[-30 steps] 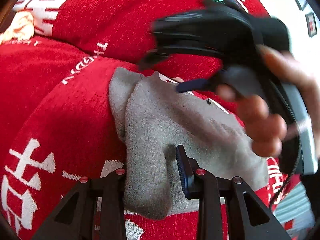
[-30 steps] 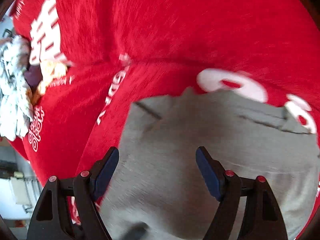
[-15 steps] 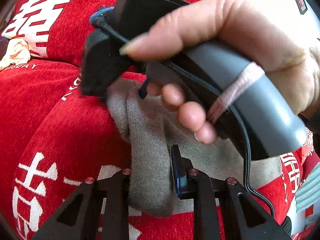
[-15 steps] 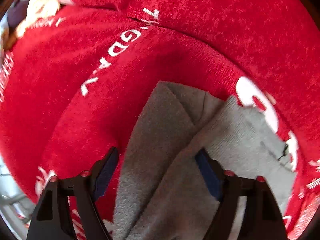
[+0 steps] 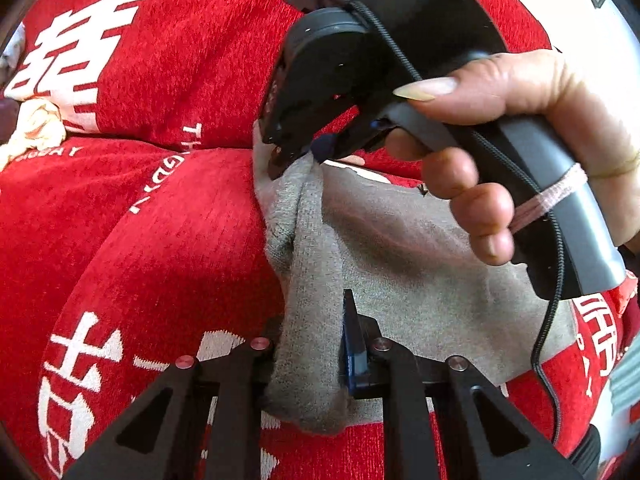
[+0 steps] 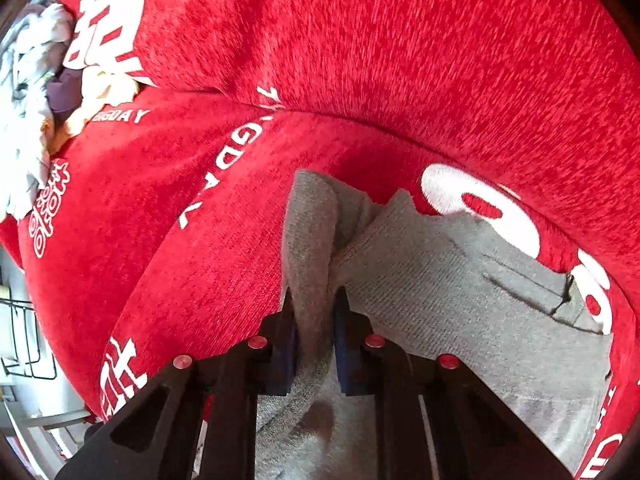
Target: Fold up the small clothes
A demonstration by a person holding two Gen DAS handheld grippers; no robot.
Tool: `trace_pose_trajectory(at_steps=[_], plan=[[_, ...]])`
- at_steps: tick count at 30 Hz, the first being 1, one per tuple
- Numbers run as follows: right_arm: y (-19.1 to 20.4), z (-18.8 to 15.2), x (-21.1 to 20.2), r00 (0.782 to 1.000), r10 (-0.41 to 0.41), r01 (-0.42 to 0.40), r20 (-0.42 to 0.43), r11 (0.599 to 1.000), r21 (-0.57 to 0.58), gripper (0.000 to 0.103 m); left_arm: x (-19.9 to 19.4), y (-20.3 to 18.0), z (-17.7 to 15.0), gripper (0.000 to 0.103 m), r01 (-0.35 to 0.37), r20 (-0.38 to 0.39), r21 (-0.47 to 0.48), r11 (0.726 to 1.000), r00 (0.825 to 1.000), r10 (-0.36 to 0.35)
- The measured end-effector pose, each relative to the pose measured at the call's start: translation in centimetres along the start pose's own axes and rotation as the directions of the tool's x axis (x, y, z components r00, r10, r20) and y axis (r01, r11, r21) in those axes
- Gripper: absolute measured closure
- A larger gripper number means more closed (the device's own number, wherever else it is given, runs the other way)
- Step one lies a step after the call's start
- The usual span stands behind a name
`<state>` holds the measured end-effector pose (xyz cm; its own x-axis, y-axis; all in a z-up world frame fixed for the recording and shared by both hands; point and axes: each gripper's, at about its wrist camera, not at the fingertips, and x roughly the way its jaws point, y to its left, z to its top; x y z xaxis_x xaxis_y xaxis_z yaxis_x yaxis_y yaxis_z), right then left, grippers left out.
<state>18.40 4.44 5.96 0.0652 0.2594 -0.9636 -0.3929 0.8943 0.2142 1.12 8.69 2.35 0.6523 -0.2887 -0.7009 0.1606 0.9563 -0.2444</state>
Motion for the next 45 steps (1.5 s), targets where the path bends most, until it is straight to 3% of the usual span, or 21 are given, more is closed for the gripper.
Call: trace_pose_trajectory(at_steps=[6,13,19,26,33,45], plan=[[-1.3,-0.5,-1.9,0.995,0.060,-0.060,0.080,0.998,0.000,0.087,-0.4,-2.0,-0.3,0.087,-0.120,0.036,0.060,0.991,0.992,0.118],[-3.9,-1.8,-4.1,0.980,0.130,-0.132,0.148,0.991,0.003,0.087,-0.5,-5.3,0.0,0.087,-0.261,0.071,0.120,0.958,0.965,0.254],[-6.1,-2.8,-5.7,0.971,0.167,-0.169,0.172,0.986,-0.004,0.087,-0.2,-7.9,0.3,0.087,-0.326,0.070,0.165,0.931,0.945,0.318],[-9.0,-3.6,-6.8,0.957,0.218,-0.223,0.189,0.975,0.005,0.088,-0.3,-11.2,1.0,0.087,-0.344,0.063,0.212,0.915,0.939,0.338],[-12.4,-4.7,-8.8,0.933,0.289,-0.297,0.215,0.955,0.009,0.088,-0.6,-13.8,1.4,0.087,-0.319,0.049,0.246,0.916,0.947,0.317],[-18.4,-8.2,-11.3,0.905,0.320,-0.344,0.281,0.938,0.036,0.088,0.0,-20.3,1.3,0.087,-0.284,0.037,0.337,0.898,0.957,0.289]])
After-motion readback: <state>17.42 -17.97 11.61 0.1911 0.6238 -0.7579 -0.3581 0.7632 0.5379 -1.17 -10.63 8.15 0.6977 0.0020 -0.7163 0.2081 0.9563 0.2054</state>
